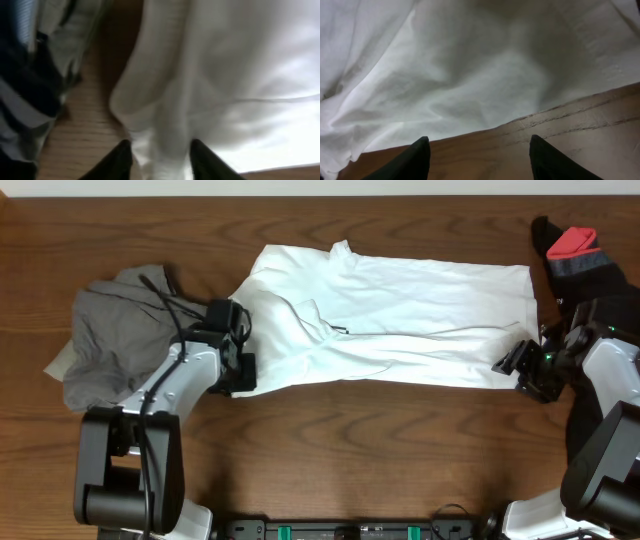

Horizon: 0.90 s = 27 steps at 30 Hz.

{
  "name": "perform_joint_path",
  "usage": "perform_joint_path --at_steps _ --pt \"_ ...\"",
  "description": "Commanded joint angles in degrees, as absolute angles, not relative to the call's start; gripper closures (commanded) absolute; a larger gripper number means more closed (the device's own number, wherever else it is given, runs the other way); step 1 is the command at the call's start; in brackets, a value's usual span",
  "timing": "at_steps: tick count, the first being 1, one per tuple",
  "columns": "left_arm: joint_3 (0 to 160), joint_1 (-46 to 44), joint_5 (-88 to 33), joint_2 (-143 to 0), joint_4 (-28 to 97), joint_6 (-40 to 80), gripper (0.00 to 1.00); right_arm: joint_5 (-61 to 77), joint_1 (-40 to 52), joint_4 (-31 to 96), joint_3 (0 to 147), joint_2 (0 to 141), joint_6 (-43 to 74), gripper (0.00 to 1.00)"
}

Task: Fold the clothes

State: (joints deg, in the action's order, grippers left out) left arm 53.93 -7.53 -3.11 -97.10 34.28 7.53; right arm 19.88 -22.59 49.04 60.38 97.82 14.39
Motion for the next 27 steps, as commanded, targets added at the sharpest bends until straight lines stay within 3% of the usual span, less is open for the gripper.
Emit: perform_joint_path --at_steps 1,3,4,10,18,27 --pt "53.7 -6.7 -3.5 -98.5 34.0 6.6 0.73 19.7 -22.2 49.1 61.1 98.1 13.4 0.38" --pt "53.7 -6.7 -3.5 -98.5 34.4 5.2 0.91 19.6 -22.3 49.1 61.1 98.1 13.4 0.38" --pt "53.8 -6.7 -3.4 -98.5 34.8 5.0 0.94 19.4 -22.4 49.1 61.1 98.1 13.4 0.38" --pt "55.9 -4.2 -3.5 -97.5 38.0 5.0 0.94 17.3 -26.1 49.6 61.1 98.1 13.5 0.39" --pt "58.9 -1.7 -5.1 -94.3 39.6 5.0 0.94 16.3 -33.7 49.4 61.1 98.1 13.5 0.47" --pt "58.9 -1.7 -5.2 -94.2 39.6 5.0 0.94 15.0 -32.8 43.3 58.7 98.8 15.5 0.53"
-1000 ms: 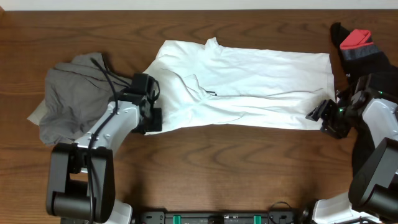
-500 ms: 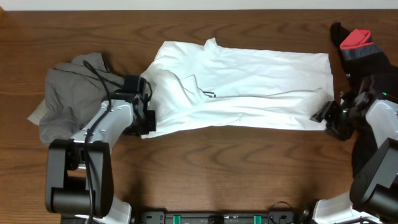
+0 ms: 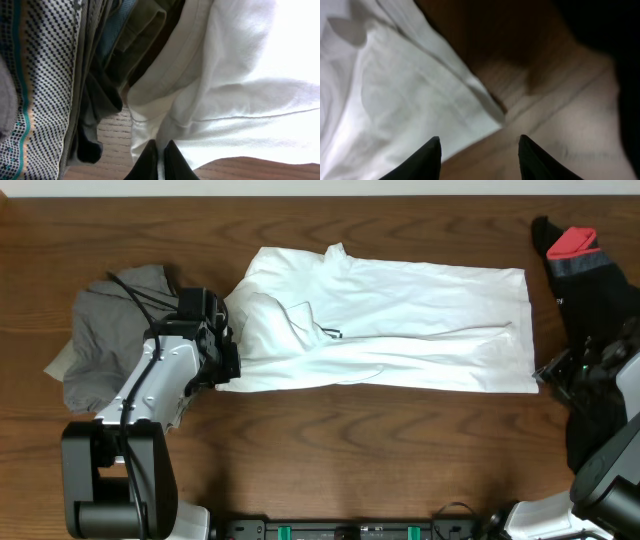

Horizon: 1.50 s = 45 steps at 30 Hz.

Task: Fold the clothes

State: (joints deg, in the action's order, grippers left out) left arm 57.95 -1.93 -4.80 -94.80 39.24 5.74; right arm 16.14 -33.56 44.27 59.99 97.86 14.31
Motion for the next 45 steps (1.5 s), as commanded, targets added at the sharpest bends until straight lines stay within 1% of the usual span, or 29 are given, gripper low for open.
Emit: perform_joint_path --at_steps 1,5,13,15,19,23,24,26,30,31,33,34,36,37,41,45 --pt "58.9 -1.7 -5.2 -94.2 39.6 5.0 0.94 15.0 -32.6 42.7 58.4 99.1 15.4 0.53" --pt "58.9 -1.7 -5.2 -94.2 39.6 5.0 0.94 15.7 -32.1 41.8 58.3 100.7 15.4 0.57" --pt "58.9 -1.7 -5.2 -94.2 39.6 5.0 0.94 15.9 -29.9 42.3 58.3 102.8 15.4 0.61" --pt "58.9 -1.7 -5.2 -94.2 39.6 5.0 0.94 14.5 -29.6 42.4 58.3 102.8 15.4 0.65" --pt "58.9 -1.7 -5.2 -94.2 39.6 5.0 0.94 11.1 -29.6 43.2 58.3 102.8 15.7 0.76" --pt "58.9 -1.7 -5.1 -94.2 39.6 5.0 0.94 10.5 -29.6 43.9 58.3 102.8 15.7 0.85" --pt "58.9 -1.7 -5.1 -94.2 39.6 5.0 0.94 10.4 -29.6 44.0 58.3 102.8 15.6 0.89" --pt "58.9 -1.7 -5.1 -94.2 39.6 5.0 0.94 10.4 -29.9 43.9 58.3 102.8 15.6 0.89" --pt "58.9 -1.7 -5.1 -94.2 39.6 5.0 0.94 12.1 -30.1 43.7 59.0 102.5 15.4 0.71" --pt "58.9 -1.7 -5.2 -94.2 39.6 5.0 0.94 14.5 -30.2 43.6 59.5 102.3 13.8 0.70" --pt "58.9 -1.7 -5.1 -94.2 39.7 4.9 0.94 18.7 -30.2 43.5 60.9 101.9 11.0 0.69" --pt "58.9 -1.7 -5.1 -94.2 39.7 4.7 0.94 21.0 -30.3 43.5 62.3 101.5 10.1 0.70" --pt "58.9 -1.7 -5.2 -94.2 39.6 4.8 0.94 22.7 -30.4 43.4 64.2 101.1 10.0 0.70" --pt "58.9 -1.7 -5.2 -94.2 39.6 4.7 0.94 23.5 -30.3 43.3 65.6 101.0 10.0 0.68" --pt "58.9 -1.7 -5.2 -94.2 39.6 4.8 0.94 24.7 -29.3 41.5 67.8 101.0 10.8 0.65" --pt "58.9 -1.7 -5.2 -94.2 39.6 4.8 0.94 22.7 -27.7 39.9 67.8 101.1 12.2 0.64"
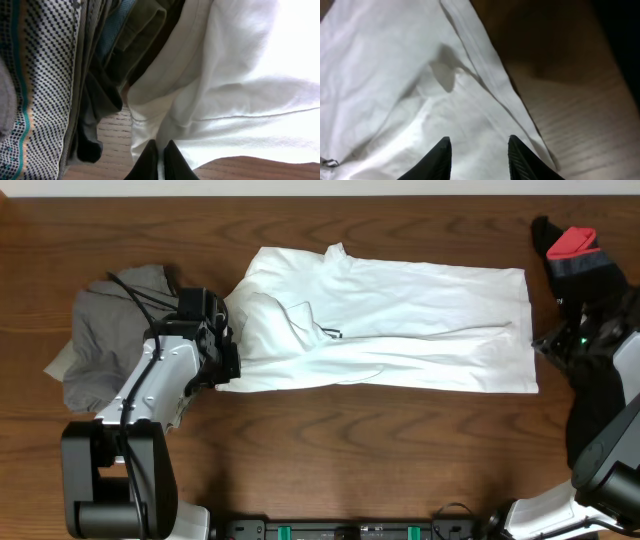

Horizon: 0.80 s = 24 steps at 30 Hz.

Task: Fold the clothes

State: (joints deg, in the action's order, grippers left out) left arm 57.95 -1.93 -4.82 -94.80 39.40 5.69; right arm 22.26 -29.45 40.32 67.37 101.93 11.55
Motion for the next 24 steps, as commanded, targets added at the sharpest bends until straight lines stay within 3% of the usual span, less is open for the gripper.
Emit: perform_joint_path --at_steps 1,12,18,24 --pt "58.9 -1.7 -5.2 -94.2 39.6 4.8 0.94 22.3 -27.4 39.2 67.8 101.1 12.2 0.64" --pt "58.9 -1.7 -5.2 -94.2 39.4 4.8 0.94 22.2 -23.5 34.6 67.7 102.3 10.5 0.63" --pt "58.9 -1.7 -5.2 -94.2 39.4 4.8 0.94 17.1 -23.7 40.3 67.7 102.3 15.7 0.60" --pt "58.9 -1.7 -5.1 -94.2 39.3 4.7 0.94 10.7 -24.9 44.5 67.7 102.3 9.2 0.56"
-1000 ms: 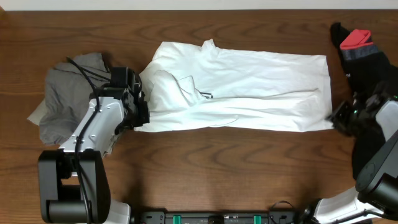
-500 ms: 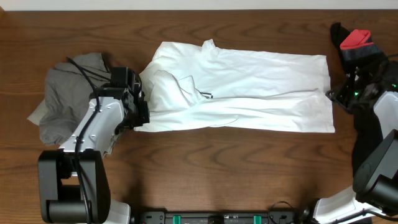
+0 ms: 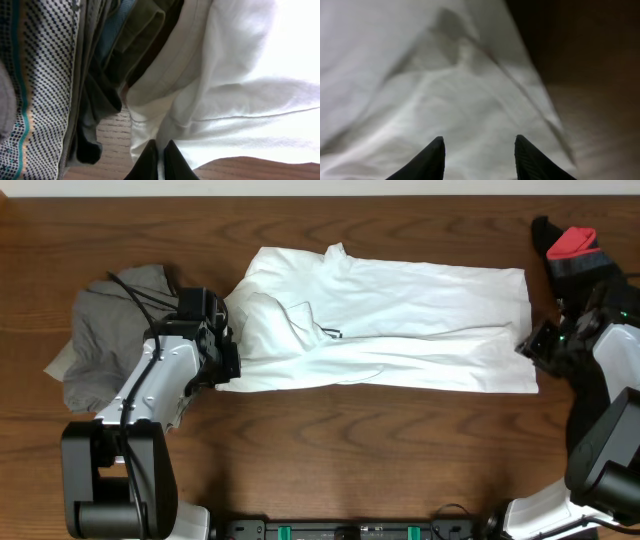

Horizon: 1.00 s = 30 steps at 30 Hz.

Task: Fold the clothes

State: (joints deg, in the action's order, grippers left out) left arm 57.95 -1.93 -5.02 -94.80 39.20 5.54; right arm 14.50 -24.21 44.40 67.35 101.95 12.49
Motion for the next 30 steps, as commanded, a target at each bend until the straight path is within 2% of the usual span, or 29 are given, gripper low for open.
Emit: perform_joint_path --at_steps 1,9,14,21,30 --pt "58.9 -1.7 -5.2 -94.2 39.1 4.7 0.94 10.7 -24.9 44.2 67.7 102.3 8.9 0.56" --pt "58.9 -1.7 -5.2 -94.2 38.7 4.7 0.94 20.9 -23.6 34.0 65.9 102.3 3.6 0.55" --pt "58.9 -1.7 -5.2 -94.2 38.7 4.7 0.94 20.8 -22.4 36.0 65.9 102.3 11.4 0.46" --pt "58.9 -1.7 -5.2 -94.2 38.7 4.7 0.94 20.4 -22.0 36.6 65.9 102.3 28.6 0.46" --pt "58.9 -1.7 -5.2 -94.2 38.8 4.8 0.94 18.7 -21.4 35.2 65.9 102.3 36.5 0.49"
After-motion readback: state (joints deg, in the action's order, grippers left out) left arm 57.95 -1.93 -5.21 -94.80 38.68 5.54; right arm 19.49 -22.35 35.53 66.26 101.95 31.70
